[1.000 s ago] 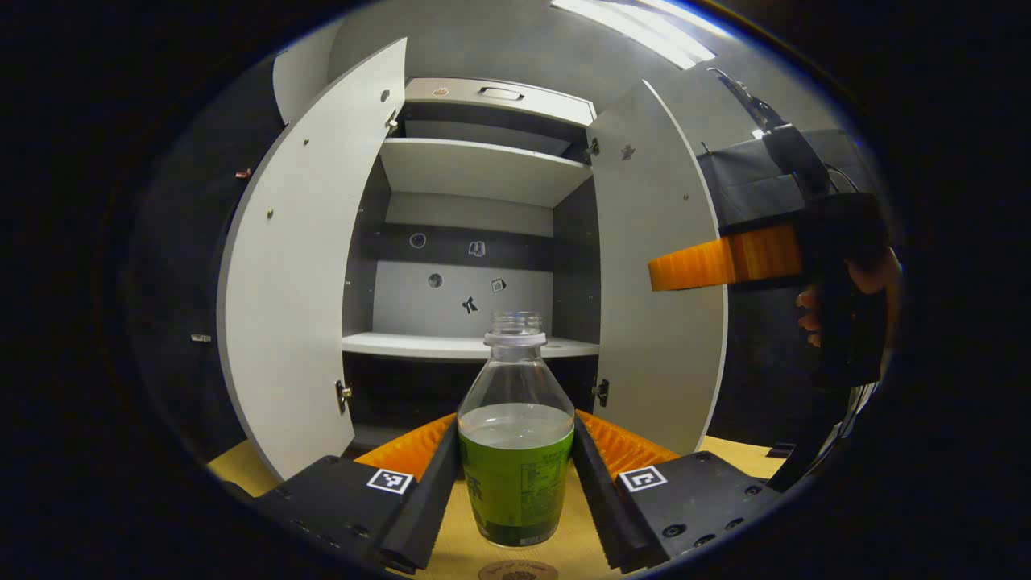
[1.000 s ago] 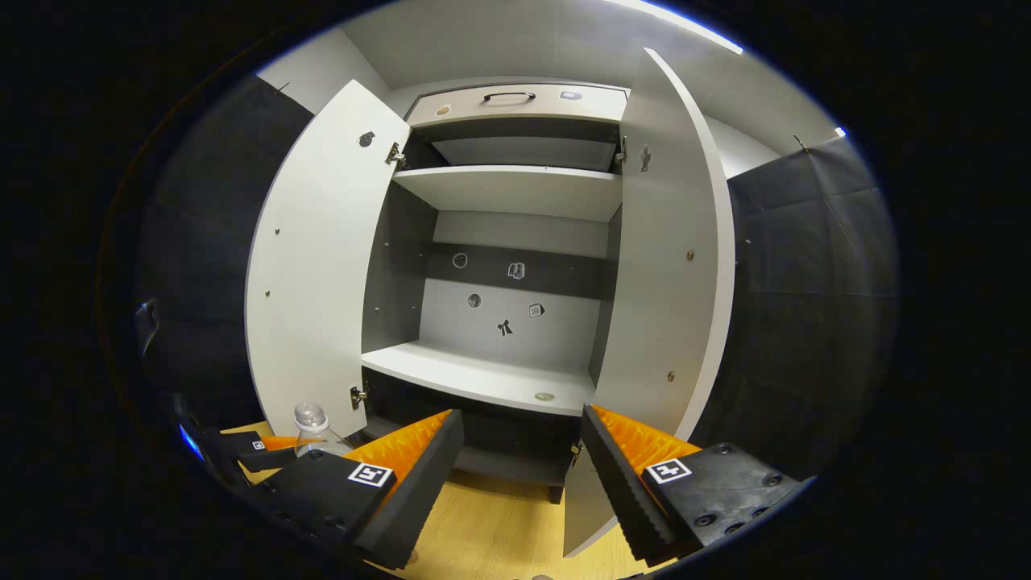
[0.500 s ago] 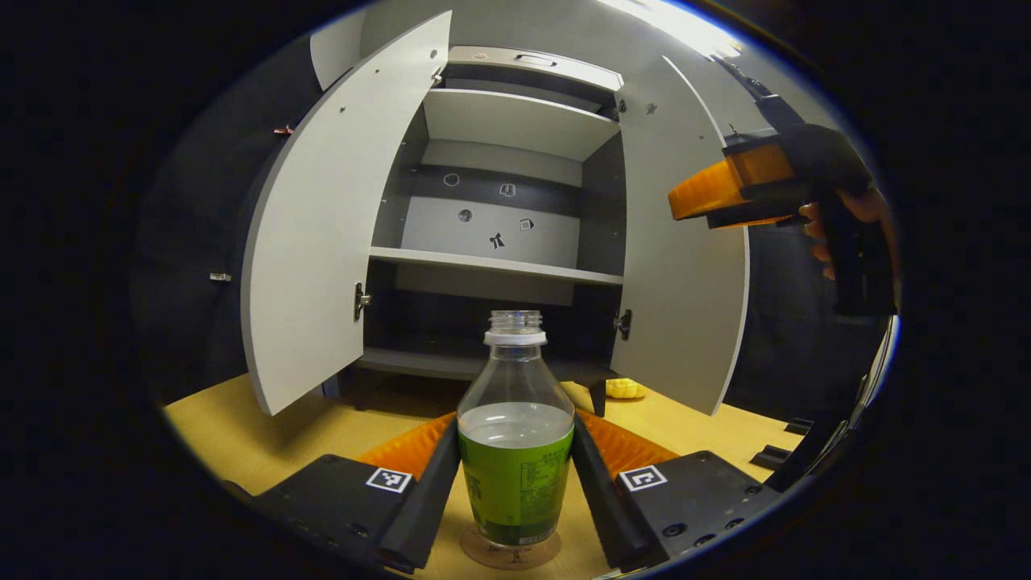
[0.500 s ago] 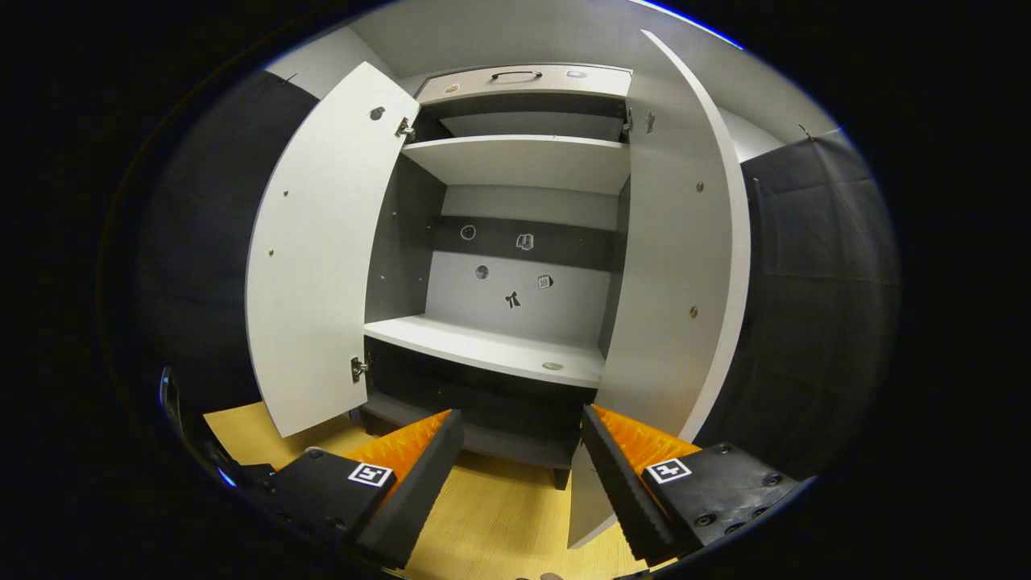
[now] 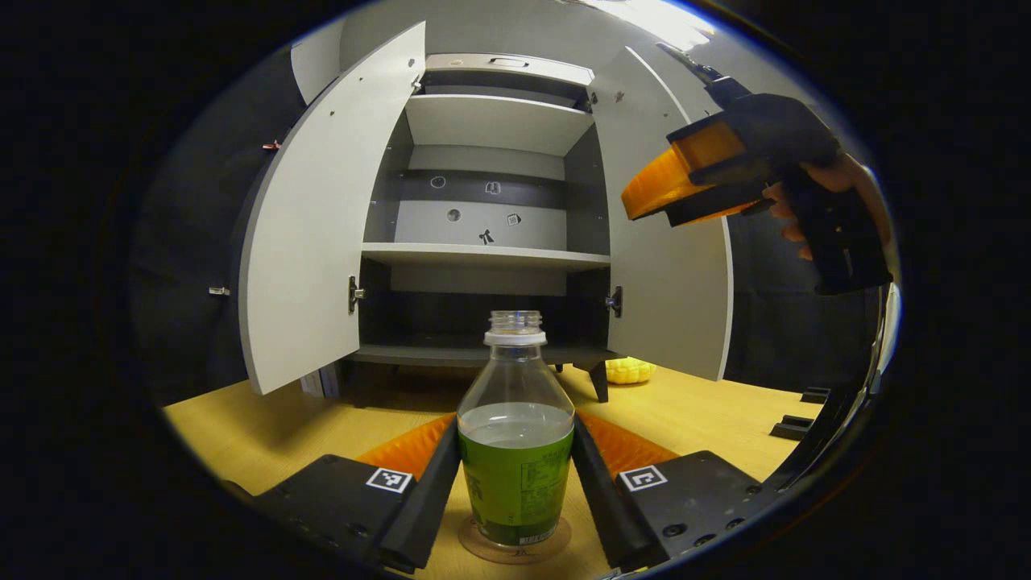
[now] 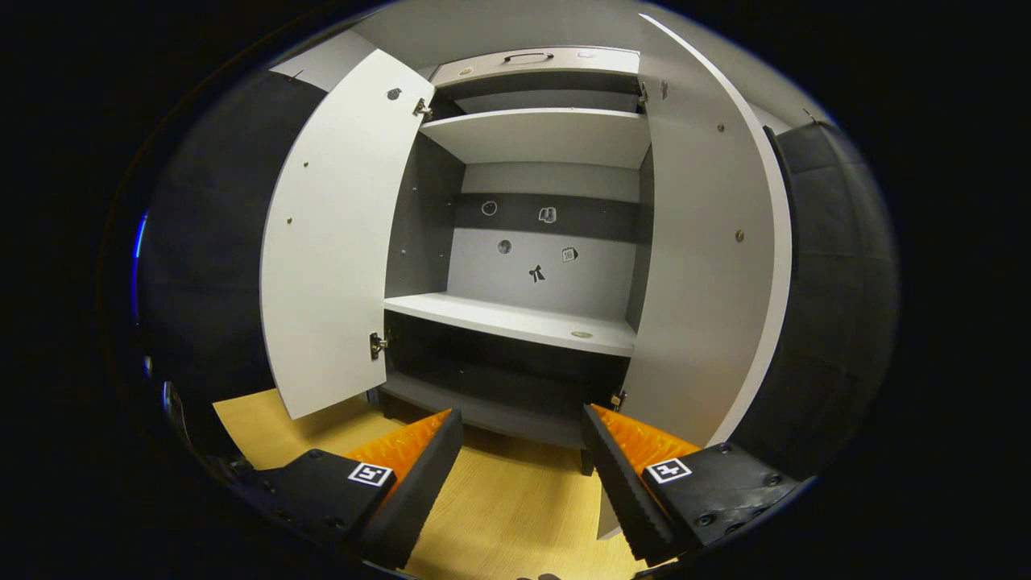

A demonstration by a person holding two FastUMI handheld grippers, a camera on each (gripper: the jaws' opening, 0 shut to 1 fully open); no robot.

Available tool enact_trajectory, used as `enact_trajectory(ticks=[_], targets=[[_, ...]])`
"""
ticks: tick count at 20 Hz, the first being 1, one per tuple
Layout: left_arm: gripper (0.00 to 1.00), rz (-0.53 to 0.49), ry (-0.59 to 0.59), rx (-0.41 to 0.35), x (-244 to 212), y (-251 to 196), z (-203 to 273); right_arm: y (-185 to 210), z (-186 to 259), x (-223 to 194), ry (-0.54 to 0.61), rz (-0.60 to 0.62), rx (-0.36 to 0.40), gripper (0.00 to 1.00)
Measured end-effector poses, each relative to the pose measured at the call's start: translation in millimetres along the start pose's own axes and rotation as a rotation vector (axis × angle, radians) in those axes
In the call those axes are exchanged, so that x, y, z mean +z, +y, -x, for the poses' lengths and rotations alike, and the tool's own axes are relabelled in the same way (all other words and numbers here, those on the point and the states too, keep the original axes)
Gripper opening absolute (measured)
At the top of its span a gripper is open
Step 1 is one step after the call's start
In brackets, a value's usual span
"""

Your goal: Grasp the bottle in the cabinet with the left hand and place it on the coaster, then close the right door with the right hand and the left door with the left hand.

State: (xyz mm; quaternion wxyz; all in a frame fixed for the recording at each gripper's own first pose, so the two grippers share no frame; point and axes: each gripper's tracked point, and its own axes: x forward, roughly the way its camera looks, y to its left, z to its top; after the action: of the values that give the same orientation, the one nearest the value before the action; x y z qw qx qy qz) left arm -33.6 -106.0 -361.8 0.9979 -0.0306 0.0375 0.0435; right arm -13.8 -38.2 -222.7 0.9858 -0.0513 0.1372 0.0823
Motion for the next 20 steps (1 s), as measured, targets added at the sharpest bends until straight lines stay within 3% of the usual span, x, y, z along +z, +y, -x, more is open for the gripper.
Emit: enact_trajectory(ticks=[10,11,12,13,17,20], targets=[[0.81,-0.021,0.014,0.021,-13.2,-3.3,-0.8,3.0,1.8,-11.9,0.018,0.016,0.021,0.98],[0.83,-0.020,0.009,0.022,-12.3,-2.9,0.9,4.0,2.2,-10.8,0.015,0.019,0.022,0.98],[0.94,-0.019,0.002,0.022,-10.1,-3.9,0.7,4.2,2.2,-10.1,0.014,0.023,0.022,0.98],[0.99,-0.017,-0.002,0.021,-7.9,-3.6,-0.1,3.8,2.4,-11.2,0.015,0.026,0.022,0.98],[0.98,-0.029,0.005,0.030,-3.3,0.5,-6.4,2.4,4.0,-10.8,0.020,0.022,0.018,0.98],[0.98,-0.029,-0.032,0.036,24.4,5.7,-10.5,-1.4,4.8,-2.5,0.011,0.023,0.008,0.98]])
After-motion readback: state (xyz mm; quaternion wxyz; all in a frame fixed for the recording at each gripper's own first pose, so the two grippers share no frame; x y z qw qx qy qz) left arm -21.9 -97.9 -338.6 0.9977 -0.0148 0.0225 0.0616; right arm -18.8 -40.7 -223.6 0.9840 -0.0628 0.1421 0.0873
